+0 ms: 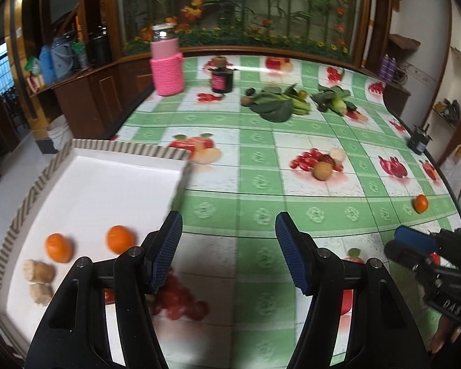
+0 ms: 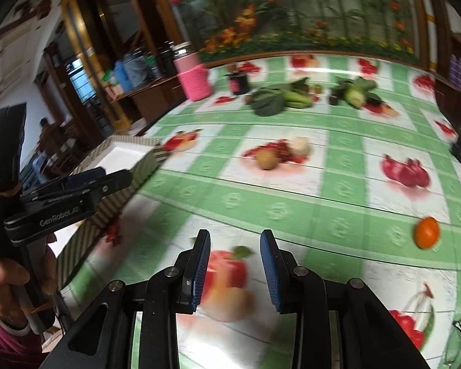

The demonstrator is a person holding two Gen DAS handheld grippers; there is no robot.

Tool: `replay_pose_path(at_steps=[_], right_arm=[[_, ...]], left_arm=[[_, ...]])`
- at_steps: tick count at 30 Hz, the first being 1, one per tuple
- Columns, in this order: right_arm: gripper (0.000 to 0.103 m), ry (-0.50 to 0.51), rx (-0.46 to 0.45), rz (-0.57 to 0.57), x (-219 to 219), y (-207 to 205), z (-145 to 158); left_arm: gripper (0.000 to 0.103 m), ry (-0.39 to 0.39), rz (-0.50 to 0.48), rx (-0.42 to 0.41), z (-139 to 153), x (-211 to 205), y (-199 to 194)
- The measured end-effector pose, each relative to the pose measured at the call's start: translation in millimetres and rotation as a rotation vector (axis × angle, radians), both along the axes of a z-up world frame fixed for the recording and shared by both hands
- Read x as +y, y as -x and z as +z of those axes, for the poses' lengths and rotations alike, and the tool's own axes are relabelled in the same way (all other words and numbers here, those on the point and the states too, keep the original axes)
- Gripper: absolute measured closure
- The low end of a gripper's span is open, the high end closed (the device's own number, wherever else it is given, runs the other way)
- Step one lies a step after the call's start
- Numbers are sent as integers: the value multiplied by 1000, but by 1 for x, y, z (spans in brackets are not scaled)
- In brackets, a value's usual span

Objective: Organize fruits
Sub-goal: 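Withdraw both open tools from the tray back over the tablecloth, then grasp another brown round fruit with the left tool while the right tool grasps a red date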

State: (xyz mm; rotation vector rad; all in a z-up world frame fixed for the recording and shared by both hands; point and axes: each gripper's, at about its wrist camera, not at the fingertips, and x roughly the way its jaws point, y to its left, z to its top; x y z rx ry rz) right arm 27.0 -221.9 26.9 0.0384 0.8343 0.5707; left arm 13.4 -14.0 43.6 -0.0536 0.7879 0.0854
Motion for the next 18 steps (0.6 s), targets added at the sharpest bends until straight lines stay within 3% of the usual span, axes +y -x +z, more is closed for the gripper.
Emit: replay_pose_path(at_steps=[13,18], right_arm=[[70,17,6,-70,-37,-30,-4],[70,5,6,-81,-43,-47,-2]], left_arm=[[40,52,-162,80,-17,-53,-62],[40,50,-174,115,-26,-67,-90]])
